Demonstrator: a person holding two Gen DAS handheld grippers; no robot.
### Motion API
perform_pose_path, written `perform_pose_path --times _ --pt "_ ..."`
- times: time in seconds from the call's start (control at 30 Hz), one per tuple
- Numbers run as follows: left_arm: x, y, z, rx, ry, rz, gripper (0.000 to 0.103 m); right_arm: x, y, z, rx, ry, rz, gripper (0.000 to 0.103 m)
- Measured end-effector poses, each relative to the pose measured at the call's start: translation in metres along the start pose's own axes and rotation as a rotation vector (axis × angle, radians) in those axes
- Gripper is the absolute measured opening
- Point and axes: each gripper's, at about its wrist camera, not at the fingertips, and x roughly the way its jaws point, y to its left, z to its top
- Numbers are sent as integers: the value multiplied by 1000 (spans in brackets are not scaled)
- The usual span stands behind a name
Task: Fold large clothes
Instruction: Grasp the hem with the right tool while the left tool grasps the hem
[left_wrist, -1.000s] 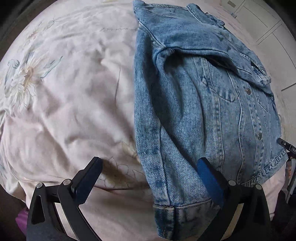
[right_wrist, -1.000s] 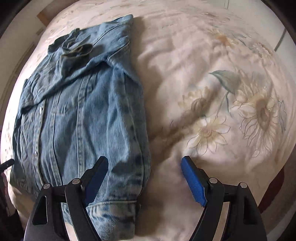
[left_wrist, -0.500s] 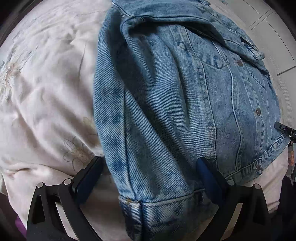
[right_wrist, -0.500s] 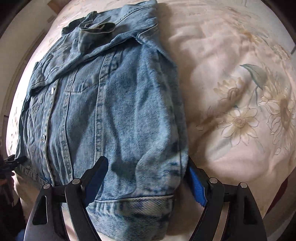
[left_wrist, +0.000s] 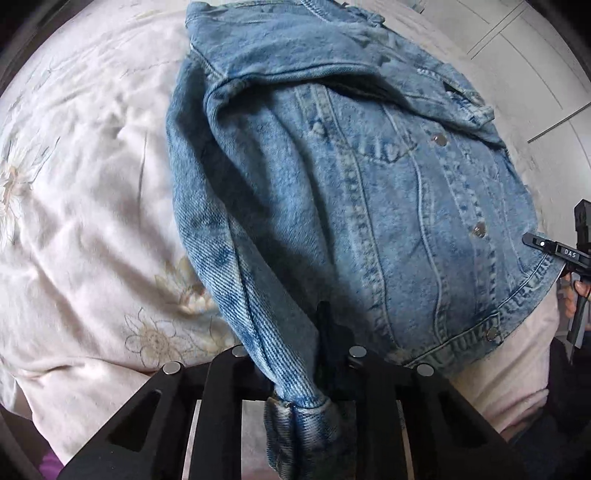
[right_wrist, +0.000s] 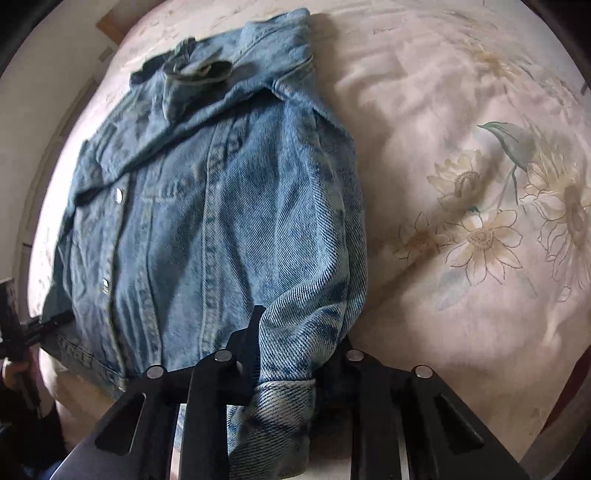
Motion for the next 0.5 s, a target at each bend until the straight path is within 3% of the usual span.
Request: perform_pose_path --times 0.27,0.33,0.5 --pt "-42 27 40 -60 -101 -132 15 -24 19 26 -16 -101 88 17" --pt "-55 30 53 -76 -134 -154 10 -33 27 37 -24 -139 106 17" --pt "-68 26 88 -68 -184 -157 9 -50 43 81 -44 -238 96 16"
